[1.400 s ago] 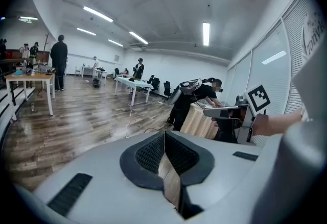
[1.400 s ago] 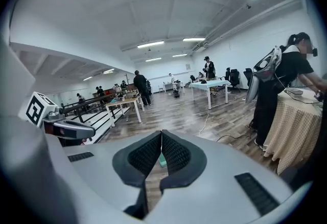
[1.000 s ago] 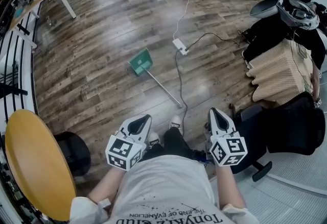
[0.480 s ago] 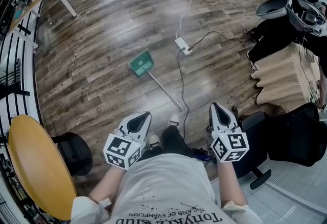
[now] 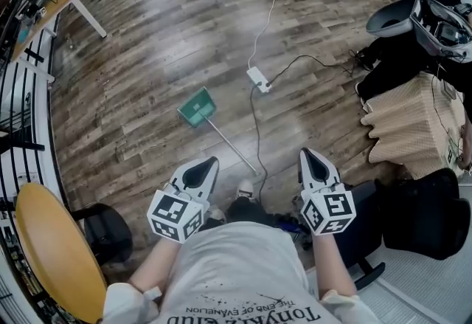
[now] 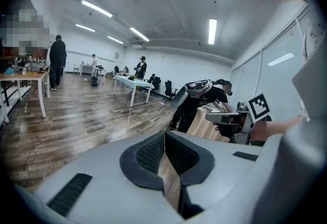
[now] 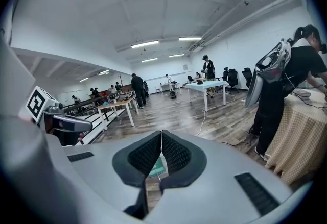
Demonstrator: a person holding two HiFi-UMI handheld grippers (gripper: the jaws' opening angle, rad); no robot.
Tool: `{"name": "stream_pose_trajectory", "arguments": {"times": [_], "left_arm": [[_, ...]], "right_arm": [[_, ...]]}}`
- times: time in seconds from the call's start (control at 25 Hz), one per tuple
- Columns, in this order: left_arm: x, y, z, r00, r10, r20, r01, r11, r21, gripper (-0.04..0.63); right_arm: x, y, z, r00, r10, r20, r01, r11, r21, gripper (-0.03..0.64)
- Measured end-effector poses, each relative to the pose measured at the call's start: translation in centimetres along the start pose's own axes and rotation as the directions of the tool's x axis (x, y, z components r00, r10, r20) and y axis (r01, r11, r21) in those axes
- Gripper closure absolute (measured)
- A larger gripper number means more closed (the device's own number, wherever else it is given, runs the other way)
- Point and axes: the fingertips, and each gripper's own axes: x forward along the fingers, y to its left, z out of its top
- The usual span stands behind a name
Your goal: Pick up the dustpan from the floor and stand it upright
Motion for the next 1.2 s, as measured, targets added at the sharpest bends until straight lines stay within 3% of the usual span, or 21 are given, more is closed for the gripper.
{"name": "stream_pose_trajectory", "arguments": {"times": [0.44, 0.92, 1.2], "left_arm": [[3.1, 0.3, 1.1, 0.999, 0.034, -0.021, -0.034, 0.999, 0.034, 0.569], [3.5, 2.4, 0.6, 0.998, -0.039, -0.056, 0.041, 0.999, 0.031, 0.569], [5.3, 5.8, -1.5, 0.995, -0.065, -0.082, 0.068, 0.997, 0.03, 0.569]], "right_arm": [[2.5, -2.9, -1.1, 0.999, 0.034, -0.04, -0.033, 0.999, 0.018, 0.591], [3.5, -1.3, -1.9, 0.997, -0.008, -0.077, 0.011, 0.999, 0.034, 0.591], [7.0, -0.3, -4.4, 0.994, -0.012, -0.112, 0.015, 1.0, 0.026, 0.591]]}}
